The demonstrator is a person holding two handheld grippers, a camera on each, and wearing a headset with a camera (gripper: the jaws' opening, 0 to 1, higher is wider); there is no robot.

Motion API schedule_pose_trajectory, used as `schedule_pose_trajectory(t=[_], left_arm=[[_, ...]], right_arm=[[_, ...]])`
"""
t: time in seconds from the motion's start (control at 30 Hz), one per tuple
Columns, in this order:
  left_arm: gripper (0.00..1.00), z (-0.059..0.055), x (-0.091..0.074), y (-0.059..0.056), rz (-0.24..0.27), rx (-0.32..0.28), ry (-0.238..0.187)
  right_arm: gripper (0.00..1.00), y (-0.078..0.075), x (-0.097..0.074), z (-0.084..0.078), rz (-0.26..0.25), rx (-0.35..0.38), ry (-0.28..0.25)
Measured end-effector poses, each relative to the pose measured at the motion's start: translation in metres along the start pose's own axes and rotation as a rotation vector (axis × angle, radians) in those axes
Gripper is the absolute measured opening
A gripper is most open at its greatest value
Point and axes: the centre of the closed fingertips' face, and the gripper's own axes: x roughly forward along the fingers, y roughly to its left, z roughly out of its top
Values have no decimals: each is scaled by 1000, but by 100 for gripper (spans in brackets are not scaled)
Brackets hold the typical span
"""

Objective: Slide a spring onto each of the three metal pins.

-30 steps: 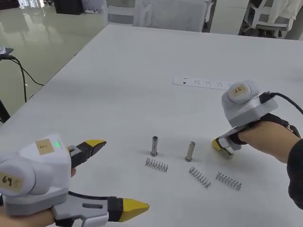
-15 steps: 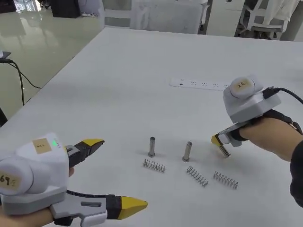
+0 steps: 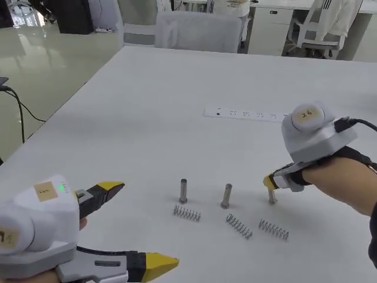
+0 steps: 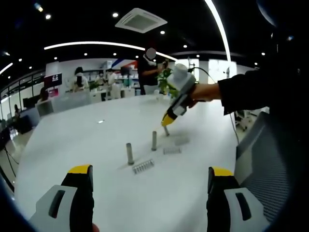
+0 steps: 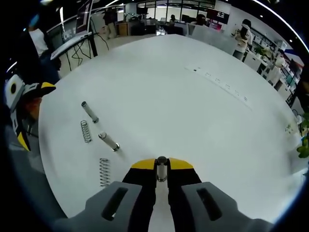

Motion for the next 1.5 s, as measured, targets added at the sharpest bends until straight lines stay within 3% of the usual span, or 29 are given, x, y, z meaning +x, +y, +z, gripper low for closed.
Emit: schedule_pose_trajectory(t=[0.57, 1.17, 1.5], left_arm=[[96, 1, -1, 0, 1, 1, -8], [96, 0, -2, 0, -1, 3, -10], [96, -1, -2, -2, -3, 4, -8]], right_arm=[[4, 8, -11, -5, 3, 10, -31], [5, 23, -13, -11, 43, 18, -76], [5, 18, -15, -17, 52, 56, -98]])
